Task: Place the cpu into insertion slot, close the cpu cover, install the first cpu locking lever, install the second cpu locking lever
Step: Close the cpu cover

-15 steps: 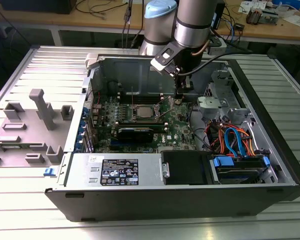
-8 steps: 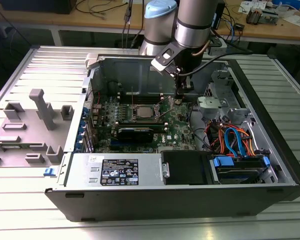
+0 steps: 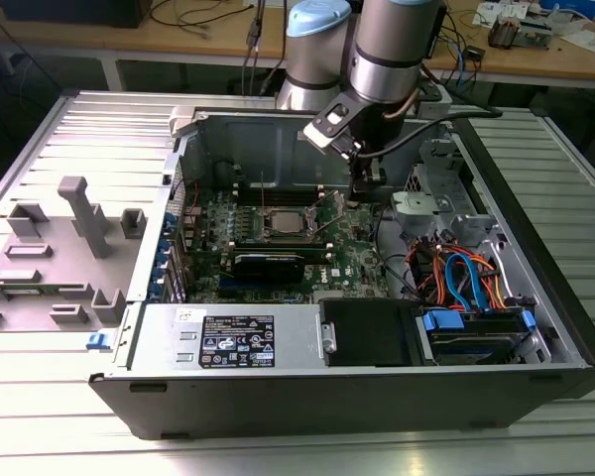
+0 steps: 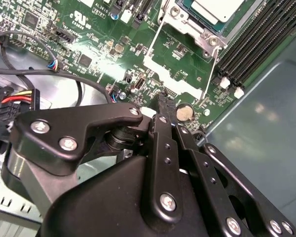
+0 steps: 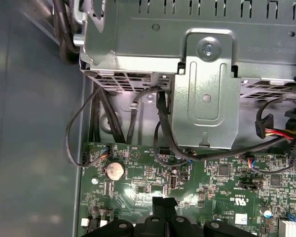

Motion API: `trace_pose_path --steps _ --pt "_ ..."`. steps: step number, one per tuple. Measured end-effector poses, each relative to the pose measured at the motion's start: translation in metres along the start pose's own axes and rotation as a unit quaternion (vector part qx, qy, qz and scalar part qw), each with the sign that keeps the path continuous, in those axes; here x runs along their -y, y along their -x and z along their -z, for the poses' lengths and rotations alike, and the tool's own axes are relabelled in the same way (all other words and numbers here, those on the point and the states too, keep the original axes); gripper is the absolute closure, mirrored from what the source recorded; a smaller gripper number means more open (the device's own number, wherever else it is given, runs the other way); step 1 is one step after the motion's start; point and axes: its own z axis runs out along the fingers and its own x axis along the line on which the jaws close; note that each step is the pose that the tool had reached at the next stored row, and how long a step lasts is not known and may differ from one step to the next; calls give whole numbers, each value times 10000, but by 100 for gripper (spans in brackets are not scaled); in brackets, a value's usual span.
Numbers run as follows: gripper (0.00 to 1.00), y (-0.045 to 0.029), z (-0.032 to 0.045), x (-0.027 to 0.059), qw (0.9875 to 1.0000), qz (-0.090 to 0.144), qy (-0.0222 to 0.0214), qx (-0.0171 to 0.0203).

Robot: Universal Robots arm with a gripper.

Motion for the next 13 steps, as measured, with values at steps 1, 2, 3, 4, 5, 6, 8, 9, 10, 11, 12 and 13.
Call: trace_pose_path --steps 1,2,3,4,5,6,8,9,10,11,12,13 --pt "89 1 -36 -7 10000 0 -18 -1" --pt "89 1 -64 -13 10000 0 -30 -3" --pt "89 1 -79 -16 10000 0 -35 -2" --pt "89 2 -93 -18 10000 0 -38 -2" --pt "89 2 -119 -18 10000 3 -40 -7" --pt "89 2 -124 -11 10000 18 -39 -19" --pt "89 1 -125 3 10000 31 -41 -36" --pt "89 -1 -125 21 10000 39 -41 -47" --pt "89 -2 -125 45 10000 41 -42 -49" --pt "89 -2 -124 61 10000 42 -42 -49" --pt "89 -4 -124 78 10000 43 -42 -50" --pt "89 -6 -124 109 10000 43 -42 -50"
